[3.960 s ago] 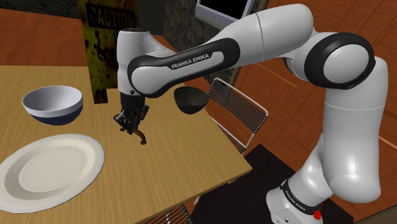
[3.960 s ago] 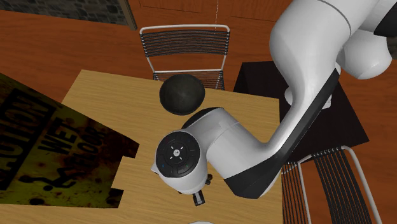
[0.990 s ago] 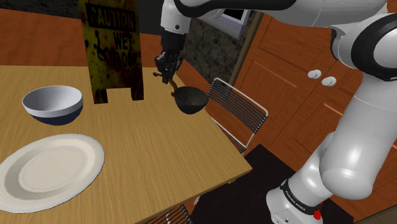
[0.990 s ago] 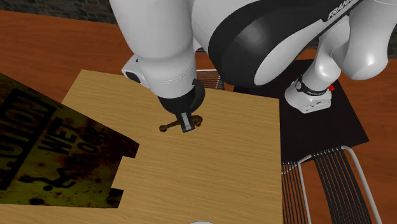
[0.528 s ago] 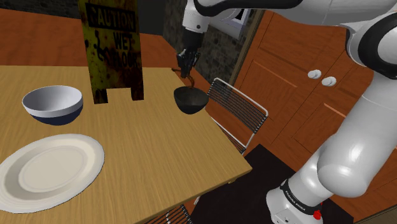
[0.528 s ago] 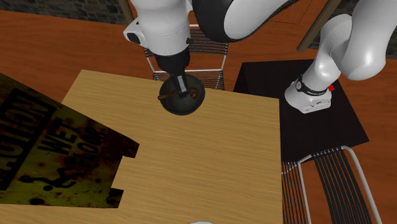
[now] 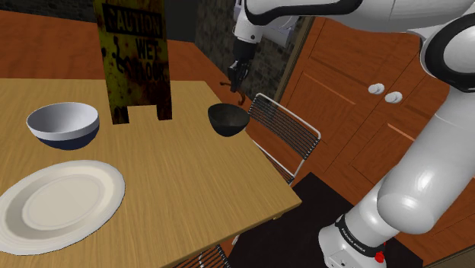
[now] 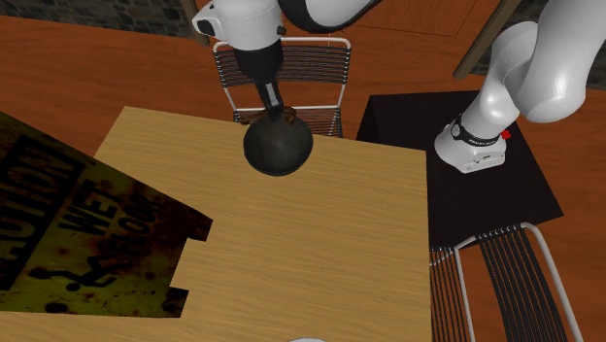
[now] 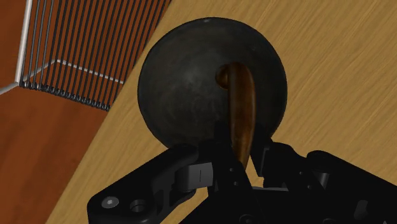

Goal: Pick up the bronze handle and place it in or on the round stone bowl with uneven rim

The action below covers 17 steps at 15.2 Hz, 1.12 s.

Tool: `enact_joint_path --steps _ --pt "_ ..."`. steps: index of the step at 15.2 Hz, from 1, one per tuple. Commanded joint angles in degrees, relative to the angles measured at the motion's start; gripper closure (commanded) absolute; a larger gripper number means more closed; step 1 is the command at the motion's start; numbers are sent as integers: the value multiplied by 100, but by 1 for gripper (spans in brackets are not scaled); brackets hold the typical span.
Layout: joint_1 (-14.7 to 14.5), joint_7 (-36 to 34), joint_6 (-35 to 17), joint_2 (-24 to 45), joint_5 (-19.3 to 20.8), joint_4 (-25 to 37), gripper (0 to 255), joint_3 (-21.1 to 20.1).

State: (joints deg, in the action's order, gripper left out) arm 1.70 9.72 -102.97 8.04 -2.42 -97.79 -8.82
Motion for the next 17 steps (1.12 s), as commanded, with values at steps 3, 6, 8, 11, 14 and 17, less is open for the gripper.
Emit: enact_joint_path --steps 3,6,8,11,14,17 --pt "8 31 -296 34 2 -263 255 7" --pt "7 39 -516 73 5 -445 255 8" --pt "5 43 -662 105 8 -559 255 8" --pt "3 49 -878 161 13 -719 255 9" --pt "1 52 -1023 204 18 -822 255 10" --pt "1 52 -1023 205 18 -821 255 10"
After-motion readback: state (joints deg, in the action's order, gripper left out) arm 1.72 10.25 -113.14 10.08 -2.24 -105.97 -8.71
